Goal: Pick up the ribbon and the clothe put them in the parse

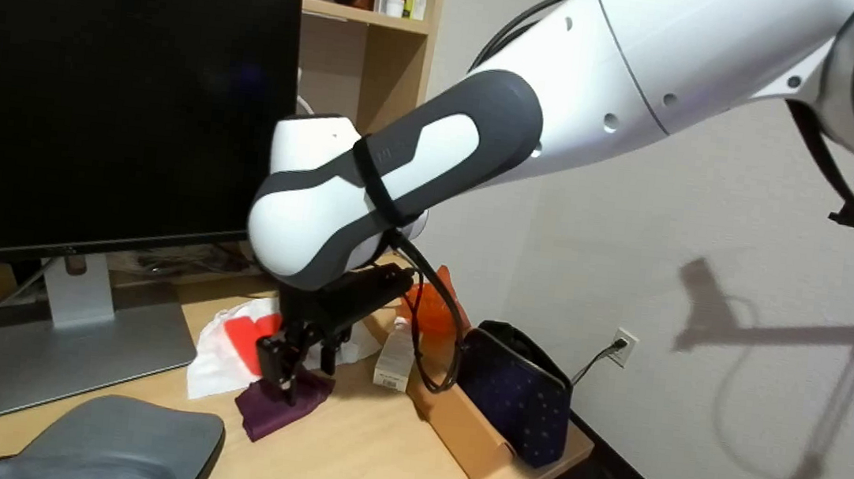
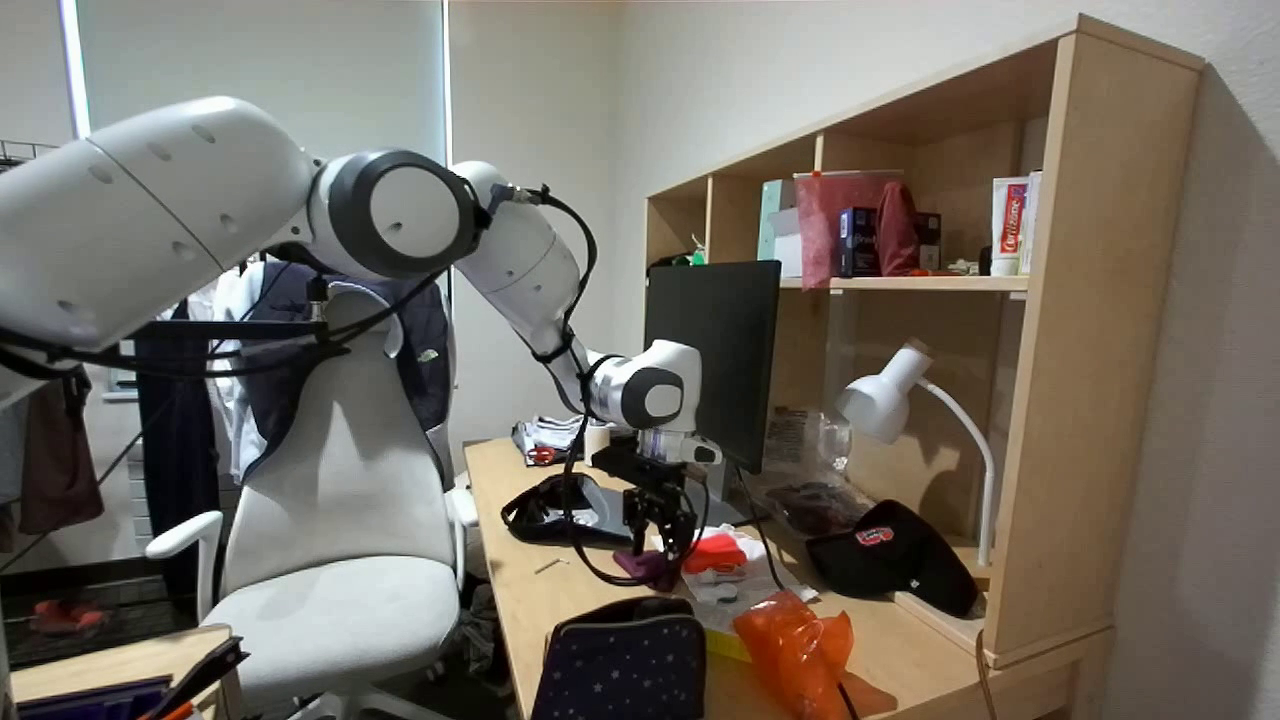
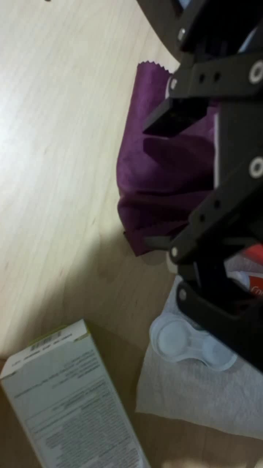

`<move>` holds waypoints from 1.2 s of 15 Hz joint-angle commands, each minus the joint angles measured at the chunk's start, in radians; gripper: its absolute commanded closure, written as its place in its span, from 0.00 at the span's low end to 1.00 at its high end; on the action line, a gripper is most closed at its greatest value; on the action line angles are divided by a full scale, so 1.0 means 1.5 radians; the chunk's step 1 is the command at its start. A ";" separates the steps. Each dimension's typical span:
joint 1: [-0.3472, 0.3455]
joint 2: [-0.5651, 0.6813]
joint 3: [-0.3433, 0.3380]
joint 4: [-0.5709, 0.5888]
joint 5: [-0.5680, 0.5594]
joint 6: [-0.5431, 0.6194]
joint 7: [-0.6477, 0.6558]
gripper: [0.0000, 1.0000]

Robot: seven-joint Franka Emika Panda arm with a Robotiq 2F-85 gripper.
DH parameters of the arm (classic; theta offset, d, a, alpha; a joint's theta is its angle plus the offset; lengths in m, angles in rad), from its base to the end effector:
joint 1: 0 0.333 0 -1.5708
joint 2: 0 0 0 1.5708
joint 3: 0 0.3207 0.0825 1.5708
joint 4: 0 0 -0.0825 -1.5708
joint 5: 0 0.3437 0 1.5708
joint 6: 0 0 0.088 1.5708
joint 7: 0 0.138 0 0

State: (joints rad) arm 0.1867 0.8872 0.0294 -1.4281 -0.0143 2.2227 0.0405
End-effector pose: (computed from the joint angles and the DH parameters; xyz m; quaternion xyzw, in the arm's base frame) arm 0.6693 0.1427 0.1540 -0.9951 -0.0873 0.0465 0.0002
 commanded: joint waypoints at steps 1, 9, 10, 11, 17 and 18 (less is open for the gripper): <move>-0.008 0.003 0.008 0.004 -0.013 0.002 -0.015 0.60; -0.011 -0.005 0.009 -0.002 -0.008 -0.006 -0.011 0.96; -0.013 -0.008 0.009 -0.005 -0.006 -0.003 -0.011 0.97; -0.014 -0.016 0.009 -0.012 -0.006 -0.003 -0.011 0.95; -0.028 -0.123 0.015 -0.118 0.008 -0.012 -0.001 0.92; -0.028 -0.146 0.014 -0.141 0.006 -0.011 0.001 0.92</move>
State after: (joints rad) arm 0.1626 0.8078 0.0354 -1.4856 -0.0114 2.2085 0.0405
